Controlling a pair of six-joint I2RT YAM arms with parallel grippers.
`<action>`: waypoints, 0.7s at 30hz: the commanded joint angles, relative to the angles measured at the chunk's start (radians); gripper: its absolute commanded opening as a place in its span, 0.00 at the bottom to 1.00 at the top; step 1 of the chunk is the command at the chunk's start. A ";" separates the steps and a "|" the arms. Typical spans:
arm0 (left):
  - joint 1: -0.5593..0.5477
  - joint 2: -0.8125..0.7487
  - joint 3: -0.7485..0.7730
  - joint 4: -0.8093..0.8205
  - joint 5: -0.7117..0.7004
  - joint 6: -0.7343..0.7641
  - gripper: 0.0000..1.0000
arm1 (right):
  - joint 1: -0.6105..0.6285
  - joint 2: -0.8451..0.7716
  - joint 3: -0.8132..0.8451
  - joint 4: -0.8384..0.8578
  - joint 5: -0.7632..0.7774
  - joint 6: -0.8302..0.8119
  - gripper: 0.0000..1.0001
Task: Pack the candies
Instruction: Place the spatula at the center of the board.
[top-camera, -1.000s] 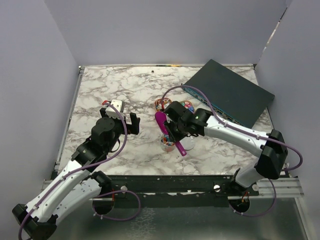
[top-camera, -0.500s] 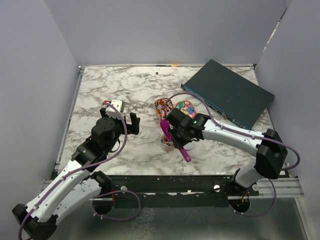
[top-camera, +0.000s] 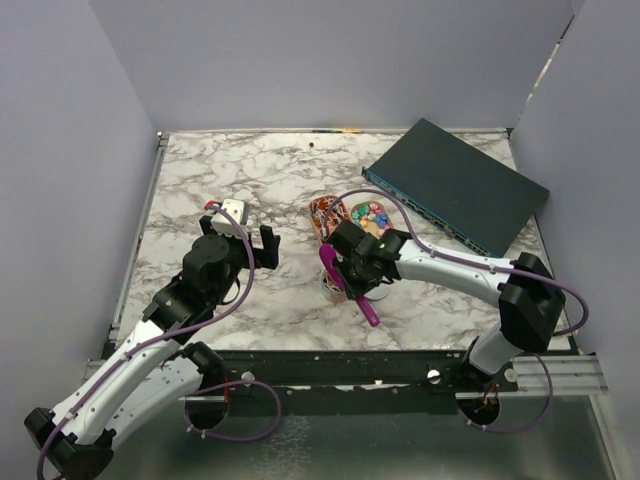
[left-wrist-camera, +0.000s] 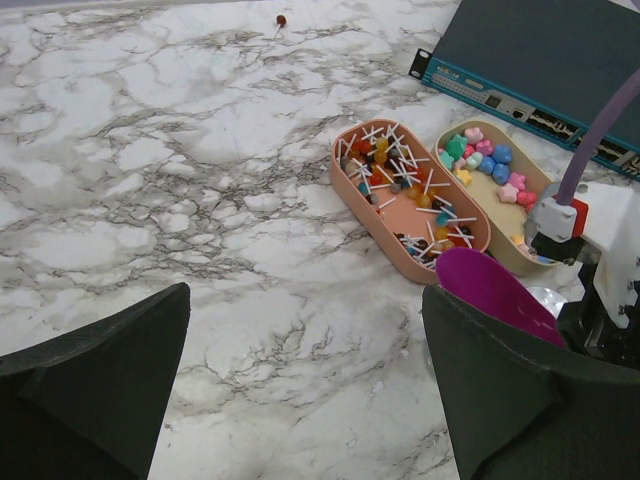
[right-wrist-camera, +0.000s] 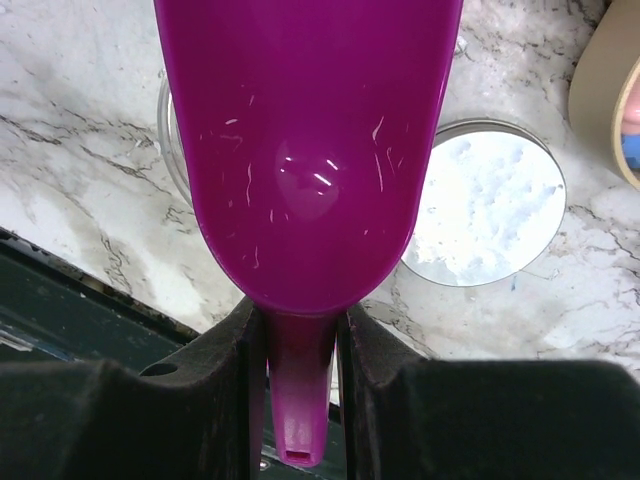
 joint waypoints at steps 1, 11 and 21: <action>0.003 -0.002 0.002 -0.015 -0.019 0.008 0.99 | -0.001 -0.055 0.055 -0.016 0.047 0.012 0.01; 0.003 0.009 0.004 -0.014 -0.012 0.005 0.99 | -0.004 -0.237 0.053 -0.042 0.260 0.070 0.01; 0.003 0.022 0.003 -0.012 -0.007 0.004 0.99 | -0.154 -0.497 -0.200 0.039 0.367 0.207 0.01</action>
